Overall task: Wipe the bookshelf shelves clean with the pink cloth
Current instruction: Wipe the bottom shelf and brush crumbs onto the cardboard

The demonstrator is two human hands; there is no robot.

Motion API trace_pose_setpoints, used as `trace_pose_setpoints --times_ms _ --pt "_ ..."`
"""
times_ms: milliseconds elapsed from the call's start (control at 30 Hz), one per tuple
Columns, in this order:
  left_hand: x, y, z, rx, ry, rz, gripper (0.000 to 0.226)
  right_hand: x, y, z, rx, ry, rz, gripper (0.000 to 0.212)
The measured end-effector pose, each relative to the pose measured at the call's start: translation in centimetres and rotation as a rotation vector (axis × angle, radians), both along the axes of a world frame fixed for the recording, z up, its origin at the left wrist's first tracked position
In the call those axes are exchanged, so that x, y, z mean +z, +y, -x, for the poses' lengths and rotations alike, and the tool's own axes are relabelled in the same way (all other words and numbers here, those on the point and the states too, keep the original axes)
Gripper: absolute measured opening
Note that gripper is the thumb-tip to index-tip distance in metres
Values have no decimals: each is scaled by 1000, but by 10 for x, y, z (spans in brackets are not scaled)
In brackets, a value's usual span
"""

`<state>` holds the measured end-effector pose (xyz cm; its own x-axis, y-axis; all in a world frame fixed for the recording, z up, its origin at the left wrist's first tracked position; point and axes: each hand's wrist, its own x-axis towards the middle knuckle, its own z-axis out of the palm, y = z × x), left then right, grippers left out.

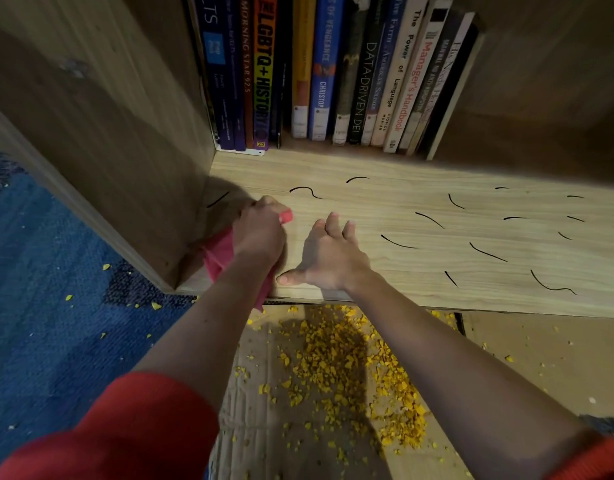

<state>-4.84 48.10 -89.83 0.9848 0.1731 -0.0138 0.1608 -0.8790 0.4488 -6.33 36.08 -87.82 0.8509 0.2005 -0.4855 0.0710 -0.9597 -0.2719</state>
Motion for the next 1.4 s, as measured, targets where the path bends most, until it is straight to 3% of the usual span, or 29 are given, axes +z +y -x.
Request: trace_pose_setpoints --times_ms 167,367,533,733,800,867,900,1033,1200,1400 --pt "-5 4 40 -304 -77 -154 28 0 0 0 10 -8 1 125" --pt "3 34 9 30 70 89 37 4 -3 3 7 -7 -21 123" --pt "-3 33 53 -124 -61 -56 32 6 -2 4 -3 10 -17 123" --pt "-15 55 55 35 37 -174 40 9 3 -4 -17 56 25 120" --pt "-14 50 55 31 32 -181 40 4 10 -6 -5 -27 20 95" --pt "-13 50 55 42 43 -160 42 -1 21 -3 48 -263 -95 60" --pt "-12 52 55 50 42 -151 45 -4 30 0 98 -361 -155 54" --pt "-13 52 53 23 4 -220 39 -25 50 8 213 -444 -212 53" --pt "-18 58 32 -2 -16 -264 35 -38 49 7 163 -492 -242 52" --pt "-14 60 11 -149 -33 -558 35 -42 50 4 158 -510 -247 54"
